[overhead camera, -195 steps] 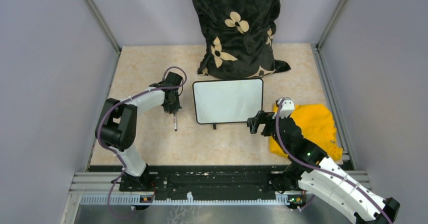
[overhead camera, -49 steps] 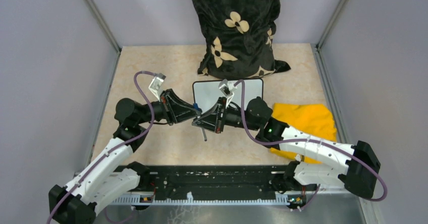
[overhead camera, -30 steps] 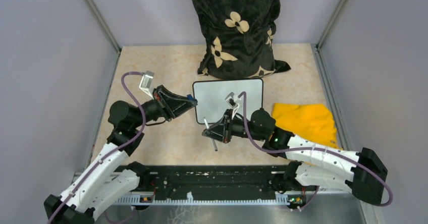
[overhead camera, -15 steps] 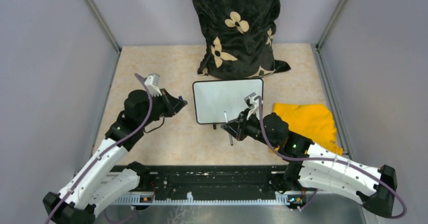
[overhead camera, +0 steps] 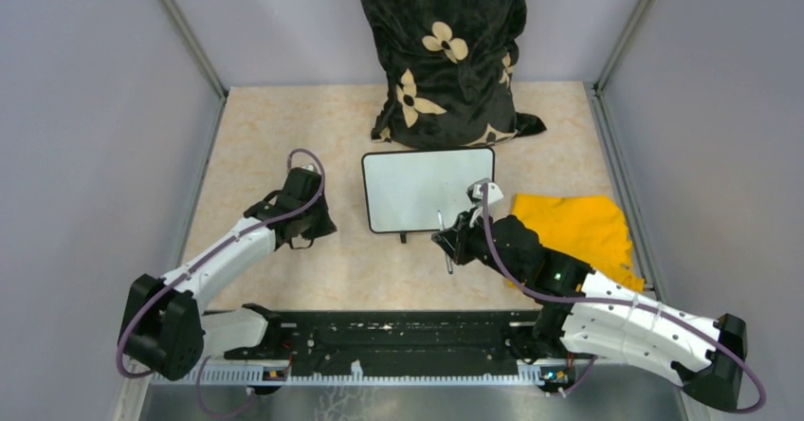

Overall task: Write a sentence on the whiteboard
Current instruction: Place the pen cap at the center of the board.

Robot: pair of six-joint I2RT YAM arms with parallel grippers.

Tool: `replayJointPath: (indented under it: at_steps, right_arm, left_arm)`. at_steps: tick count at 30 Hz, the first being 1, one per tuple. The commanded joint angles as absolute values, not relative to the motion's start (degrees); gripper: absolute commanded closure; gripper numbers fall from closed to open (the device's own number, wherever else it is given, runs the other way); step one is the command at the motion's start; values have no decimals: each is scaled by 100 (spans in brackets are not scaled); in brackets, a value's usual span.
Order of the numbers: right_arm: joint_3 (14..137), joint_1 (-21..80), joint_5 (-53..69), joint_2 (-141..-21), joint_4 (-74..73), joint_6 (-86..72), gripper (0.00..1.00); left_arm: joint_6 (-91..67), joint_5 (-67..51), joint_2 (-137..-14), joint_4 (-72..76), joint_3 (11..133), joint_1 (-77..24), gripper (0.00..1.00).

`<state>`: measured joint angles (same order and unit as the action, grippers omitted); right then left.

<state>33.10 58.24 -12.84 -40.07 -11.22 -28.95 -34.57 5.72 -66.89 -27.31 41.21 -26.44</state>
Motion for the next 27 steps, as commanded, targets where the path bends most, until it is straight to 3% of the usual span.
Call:
replayJointPath:
  at_steps: [1, 16, 27]
  right_arm:
    - [3443, 5810, -1483, -3919, -1083, -2804, 100]
    - [3515, 5810, -1512, -4141, -940, -2727, 100]
    - [3529, 5810, -1493, -4169, -913, -2703, 100]
  left_arm:
    - [-3224, 617, -7059, -2642, 4221, -2327, 100]
    - [-3160, -227, -8131, -2559, 4493, -1899, 100]
    - [-3146, -442, -8507, -2535, 4455, -1898, 90]
